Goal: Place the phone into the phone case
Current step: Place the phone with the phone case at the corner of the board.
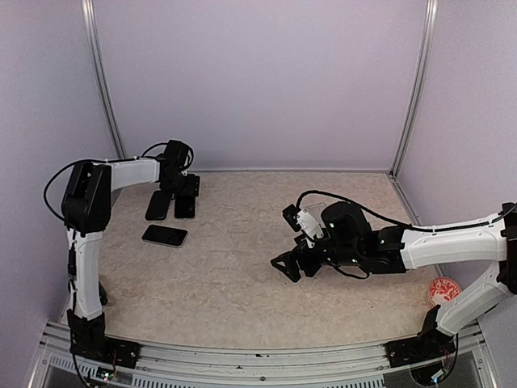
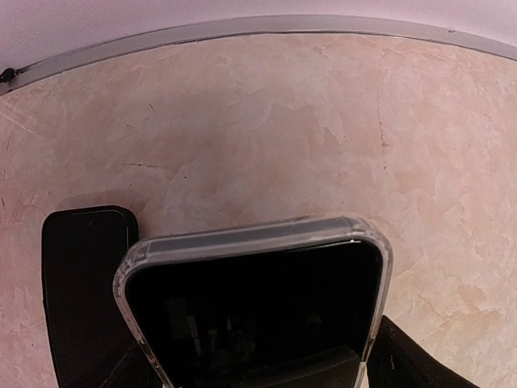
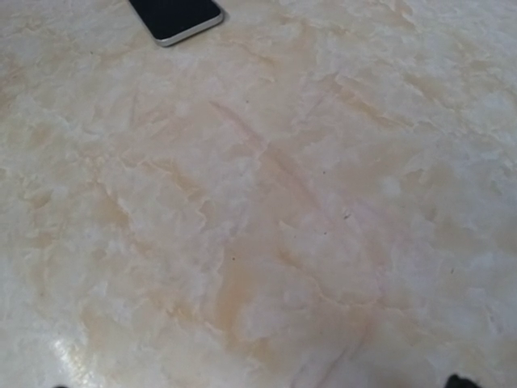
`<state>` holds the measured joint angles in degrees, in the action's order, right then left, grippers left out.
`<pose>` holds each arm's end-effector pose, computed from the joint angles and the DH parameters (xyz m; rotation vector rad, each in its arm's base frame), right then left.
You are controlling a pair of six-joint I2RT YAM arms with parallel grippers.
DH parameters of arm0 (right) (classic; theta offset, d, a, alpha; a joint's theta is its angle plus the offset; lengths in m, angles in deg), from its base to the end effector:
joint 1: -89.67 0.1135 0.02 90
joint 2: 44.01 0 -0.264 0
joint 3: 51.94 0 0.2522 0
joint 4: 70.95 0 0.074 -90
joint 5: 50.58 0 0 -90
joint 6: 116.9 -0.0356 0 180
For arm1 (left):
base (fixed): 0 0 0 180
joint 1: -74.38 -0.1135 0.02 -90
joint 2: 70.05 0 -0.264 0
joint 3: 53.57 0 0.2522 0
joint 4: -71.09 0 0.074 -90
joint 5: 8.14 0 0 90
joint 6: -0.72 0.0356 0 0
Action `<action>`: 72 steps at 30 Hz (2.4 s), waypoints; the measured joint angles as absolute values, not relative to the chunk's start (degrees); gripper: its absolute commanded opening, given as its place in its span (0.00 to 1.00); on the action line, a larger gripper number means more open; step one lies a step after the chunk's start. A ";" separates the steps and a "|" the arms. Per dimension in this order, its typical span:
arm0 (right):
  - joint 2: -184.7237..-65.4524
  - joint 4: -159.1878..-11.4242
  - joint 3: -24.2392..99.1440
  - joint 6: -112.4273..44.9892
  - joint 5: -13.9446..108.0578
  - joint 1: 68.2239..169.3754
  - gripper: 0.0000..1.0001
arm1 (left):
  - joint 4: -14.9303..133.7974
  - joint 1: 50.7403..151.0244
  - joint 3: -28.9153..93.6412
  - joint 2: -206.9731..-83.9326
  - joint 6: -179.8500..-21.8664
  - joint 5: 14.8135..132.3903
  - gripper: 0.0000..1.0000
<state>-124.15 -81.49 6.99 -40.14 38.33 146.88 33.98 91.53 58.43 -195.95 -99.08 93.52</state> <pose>0.1647 0.2544 0.2247 -0.8155 2.0512 0.6922 0.4685 -0.1371 0.1821 0.0682 2.4355 0.0409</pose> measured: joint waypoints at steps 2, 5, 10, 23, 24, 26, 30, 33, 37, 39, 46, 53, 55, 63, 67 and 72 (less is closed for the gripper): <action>-124.17 -81.42 6.99 -40.27 38.36 146.88 1.00 | 34.11 91.29 59.00 -196.70 -99.37 93.26 0.70; -124.15 -81.36 6.99 -40.40 38.36 146.88 1.00 | 34.76 90.81 59.26 -197.70 -99.47 92.82 0.70; -124.15 -81.27 6.99 -40.73 38.36 146.88 1.00 | 34.48 90.52 60.09 -198.55 -99.21 92.28 0.70; -124.17 -80.46 6.99 -41.43 38.55 146.88 1.00 | 34.48 89.91 62.25 -202.03 -98.82 91.10 0.73; -124.17 -80.46 6.99 -41.41 38.55 146.88 1.00 | 34.50 89.91 62.34 -202.14 -98.82 91.08 0.73; -124.17 -80.44 6.99 -41.43 38.55 146.88 1.00 | 34.52 89.89 62.43 -202.27 -98.82 91.05 0.73; -124.56 -80.31 6.99 -41.43 38.64 146.88 1.00 | 34.48 89.89 62.58 -202.40 -98.80 91.05 0.75; -124.78 -80.28 6.99 -41.43 38.73 146.88 1.00 | 34.15 89.89 63.15 -202.99 -98.75 91.05 0.76; -124.80 -80.22 6.99 -41.43 38.75 146.88 1.00 | 33.93 89.87 63.70 -203.71 -98.64 91.12 0.78; -124.80 -80.22 6.99 -41.43 38.73 146.88 1.00 | 33.82 89.85 63.76 -203.82 -98.64 91.12 0.78; -124.80 -80.18 6.99 -41.43 38.75 146.88 1.00 | 33.36 89.82 63.85 -204.43 -98.60 91.16 0.83; -125.26 -80.09 6.99 -41.41 38.73 146.88 1.00 | 32.84 89.82 64.33 -204.72 -98.62 91.14 0.86; -125.46 -80.09 6.99 -41.41 38.75 146.88 1.00 | 32.60 89.82 64.40 -204.72 -98.64 91.16 0.88; -125.98 -80.09 6.99 -41.41 38.75 146.88 1.00 | 32.21 89.82 64.40 -204.74 -98.62 91.84 0.94; -125.98 -80.09 6.99 -41.38 38.75 146.88 1.00 | 33.17 89.82 63.57 -204.74 -98.69 92.65 0.96; -125.98 -80.15 6.99 -41.19 38.66 146.88 1.00 | 35.20 89.82 61.86 -203.93 -99.47 92.87 0.98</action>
